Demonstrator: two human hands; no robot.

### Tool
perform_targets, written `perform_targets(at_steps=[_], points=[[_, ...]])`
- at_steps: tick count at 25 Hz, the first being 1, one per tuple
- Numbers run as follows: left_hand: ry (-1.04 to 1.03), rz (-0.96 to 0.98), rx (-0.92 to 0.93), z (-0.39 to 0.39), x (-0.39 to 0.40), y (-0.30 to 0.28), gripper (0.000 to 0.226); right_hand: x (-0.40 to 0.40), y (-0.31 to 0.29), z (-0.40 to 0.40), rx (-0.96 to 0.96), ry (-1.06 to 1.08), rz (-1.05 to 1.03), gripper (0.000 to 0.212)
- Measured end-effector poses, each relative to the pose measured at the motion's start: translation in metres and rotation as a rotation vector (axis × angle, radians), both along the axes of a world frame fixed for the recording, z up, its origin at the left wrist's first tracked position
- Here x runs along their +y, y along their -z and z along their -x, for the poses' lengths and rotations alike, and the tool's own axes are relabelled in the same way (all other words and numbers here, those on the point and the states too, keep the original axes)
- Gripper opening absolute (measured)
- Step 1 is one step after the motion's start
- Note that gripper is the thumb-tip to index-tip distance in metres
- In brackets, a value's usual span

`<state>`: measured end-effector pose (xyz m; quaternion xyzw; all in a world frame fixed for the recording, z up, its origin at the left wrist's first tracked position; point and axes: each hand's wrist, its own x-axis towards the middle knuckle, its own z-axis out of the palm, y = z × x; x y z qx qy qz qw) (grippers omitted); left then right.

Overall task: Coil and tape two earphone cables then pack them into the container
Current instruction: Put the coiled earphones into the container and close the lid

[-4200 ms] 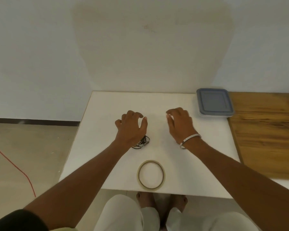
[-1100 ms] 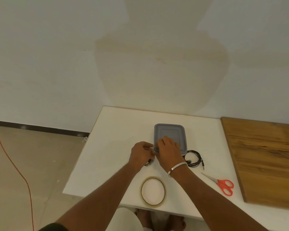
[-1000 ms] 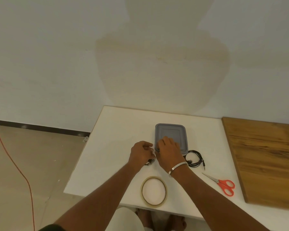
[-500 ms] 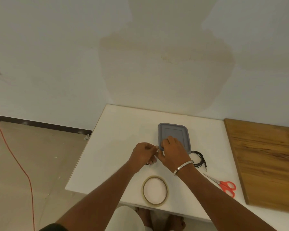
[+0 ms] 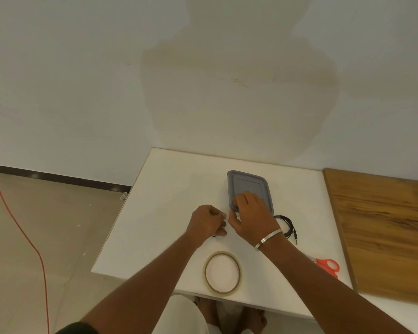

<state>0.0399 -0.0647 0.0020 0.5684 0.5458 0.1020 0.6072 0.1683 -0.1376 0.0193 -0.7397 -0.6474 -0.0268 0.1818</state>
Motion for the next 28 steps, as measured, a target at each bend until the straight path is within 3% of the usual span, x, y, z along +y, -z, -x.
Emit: perform_targets(at_steps=[4,6,12,16,19,23,28], points=[[-0.052,0.026,0.013,0.000,0.003,-0.004,0.009,-0.008,-0.031,-0.020,0.021,0.099,-0.162,0.012],[-0.060,-0.009,0.010,0.003,0.008,-0.006,0.011,-0.011,-0.047,-0.037,0.136,0.208,-0.248,0.011],[-0.200,-0.175,-0.263,0.027,0.034,-0.025,0.013,-0.027,-0.066,-0.108,0.498,0.631,-0.466,0.015],[-0.280,-0.399,-0.032,0.051,0.049,-0.015,0.014,-0.056,-0.052,-0.137,0.690,0.994,-0.506,0.028],[-0.161,-0.508,0.205,0.065,0.050,0.001,0.012,-0.075,-0.023,-0.147,0.848,1.141,-0.457,0.031],[0.002,-0.435,0.234,0.067,0.040,0.014,0.026,-0.091,0.026,-0.157,1.108,1.207,-0.332,0.033],[0.138,-0.387,0.253,0.051,0.035,0.013,0.047,-0.094,0.035,-0.152,1.107,1.200,-0.178,0.028]])
